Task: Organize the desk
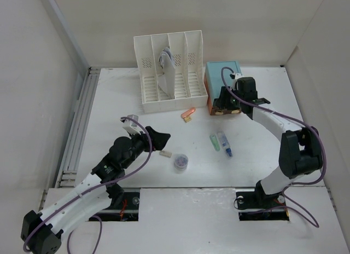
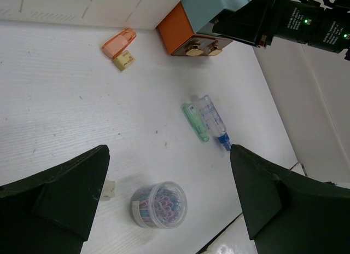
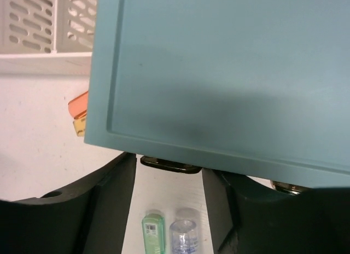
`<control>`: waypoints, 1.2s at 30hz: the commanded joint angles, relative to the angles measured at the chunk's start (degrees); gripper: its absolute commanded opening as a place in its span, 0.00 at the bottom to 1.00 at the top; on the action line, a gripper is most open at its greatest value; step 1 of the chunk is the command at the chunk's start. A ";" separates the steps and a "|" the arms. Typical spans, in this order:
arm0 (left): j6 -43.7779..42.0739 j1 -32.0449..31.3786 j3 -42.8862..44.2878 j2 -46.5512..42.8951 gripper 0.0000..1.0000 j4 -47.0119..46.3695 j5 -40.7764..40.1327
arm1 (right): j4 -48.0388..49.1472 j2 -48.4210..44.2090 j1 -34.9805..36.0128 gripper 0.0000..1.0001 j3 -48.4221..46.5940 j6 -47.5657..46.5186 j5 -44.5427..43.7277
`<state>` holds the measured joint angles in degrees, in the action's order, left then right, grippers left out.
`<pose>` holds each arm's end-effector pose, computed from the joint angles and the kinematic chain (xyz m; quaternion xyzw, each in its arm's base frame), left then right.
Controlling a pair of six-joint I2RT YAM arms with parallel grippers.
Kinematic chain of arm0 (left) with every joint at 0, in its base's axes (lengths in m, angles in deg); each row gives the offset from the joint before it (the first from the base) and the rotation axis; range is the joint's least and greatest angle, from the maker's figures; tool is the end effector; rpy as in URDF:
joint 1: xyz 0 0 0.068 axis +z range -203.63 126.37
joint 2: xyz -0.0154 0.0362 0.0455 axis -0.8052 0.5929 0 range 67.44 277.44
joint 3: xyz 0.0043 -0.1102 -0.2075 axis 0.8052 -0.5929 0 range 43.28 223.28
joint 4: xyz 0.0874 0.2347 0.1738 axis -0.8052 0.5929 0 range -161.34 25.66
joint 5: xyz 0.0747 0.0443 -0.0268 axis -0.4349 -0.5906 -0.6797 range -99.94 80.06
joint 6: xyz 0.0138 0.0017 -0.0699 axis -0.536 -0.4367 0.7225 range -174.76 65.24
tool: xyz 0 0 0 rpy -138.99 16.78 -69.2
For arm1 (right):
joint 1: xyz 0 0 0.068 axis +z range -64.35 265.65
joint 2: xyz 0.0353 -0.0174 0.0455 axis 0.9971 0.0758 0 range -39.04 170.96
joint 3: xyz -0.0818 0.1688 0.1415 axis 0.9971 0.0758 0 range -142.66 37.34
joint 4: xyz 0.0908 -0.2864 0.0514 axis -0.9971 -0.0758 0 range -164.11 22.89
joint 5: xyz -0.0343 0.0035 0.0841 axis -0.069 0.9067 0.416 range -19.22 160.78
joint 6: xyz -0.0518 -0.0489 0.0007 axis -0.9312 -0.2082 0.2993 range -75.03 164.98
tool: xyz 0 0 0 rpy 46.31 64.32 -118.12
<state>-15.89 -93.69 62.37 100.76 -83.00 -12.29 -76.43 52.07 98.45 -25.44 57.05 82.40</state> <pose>0.2016 -0.1664 0.2176 -0.0066 0.7227 -0.4277 0.5428 0.4000 0.1030 0.1728 -0.0503 0.8925 0.1833 0.4091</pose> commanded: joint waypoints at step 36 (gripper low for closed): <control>1.12 -0.11 -0.46 -2.21 0.90 -2.23 1.03 | -5.26 -22.03 3.73 0.89 11.73 -11.53 6.74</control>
<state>-15.04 -93.69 62.37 99.73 -82.63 -11.88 -79.67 31.42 101.86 -10.47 49.36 85.79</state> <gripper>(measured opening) 0.902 0.886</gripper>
